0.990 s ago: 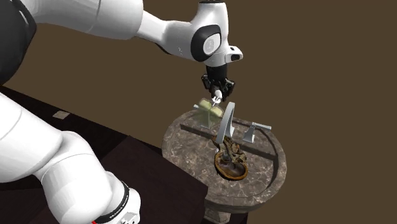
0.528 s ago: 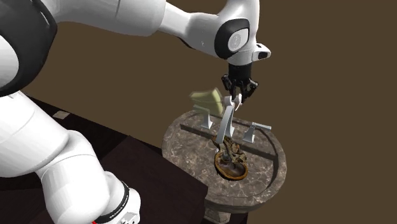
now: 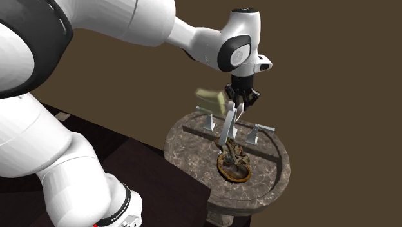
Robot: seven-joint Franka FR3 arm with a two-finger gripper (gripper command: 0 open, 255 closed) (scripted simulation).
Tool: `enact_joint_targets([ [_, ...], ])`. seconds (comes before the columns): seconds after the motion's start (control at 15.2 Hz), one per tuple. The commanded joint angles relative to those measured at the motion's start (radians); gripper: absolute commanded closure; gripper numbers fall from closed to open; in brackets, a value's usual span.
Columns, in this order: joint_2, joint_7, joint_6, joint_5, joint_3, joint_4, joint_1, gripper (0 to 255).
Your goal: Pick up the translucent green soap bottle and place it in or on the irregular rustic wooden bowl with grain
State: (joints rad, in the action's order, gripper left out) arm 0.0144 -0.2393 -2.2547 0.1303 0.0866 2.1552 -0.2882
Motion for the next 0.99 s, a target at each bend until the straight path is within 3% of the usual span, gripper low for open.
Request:
enact_joint_targets([
  [0.0, -0.018, 0.001, -0.024, 0.000, 0.000, 0.012, 0.000, 255],
  [0.73, -0.098, 0.016, -0.166, 0.008, 0.007, 0.074, 0.001, 255],
  [0.79, -0.076, 0.001, -0.252, -0.001, 0.010, 0.033, -0.004, 255],
  [0.86, -0.076, 0.001, -0.252, -0.001, 0.010, 0.033, -0.004, 0],
  [0.92, -0.057, 0.096, -0.207, 0.078, 0.003, 0.024, 0.018, 0],
])
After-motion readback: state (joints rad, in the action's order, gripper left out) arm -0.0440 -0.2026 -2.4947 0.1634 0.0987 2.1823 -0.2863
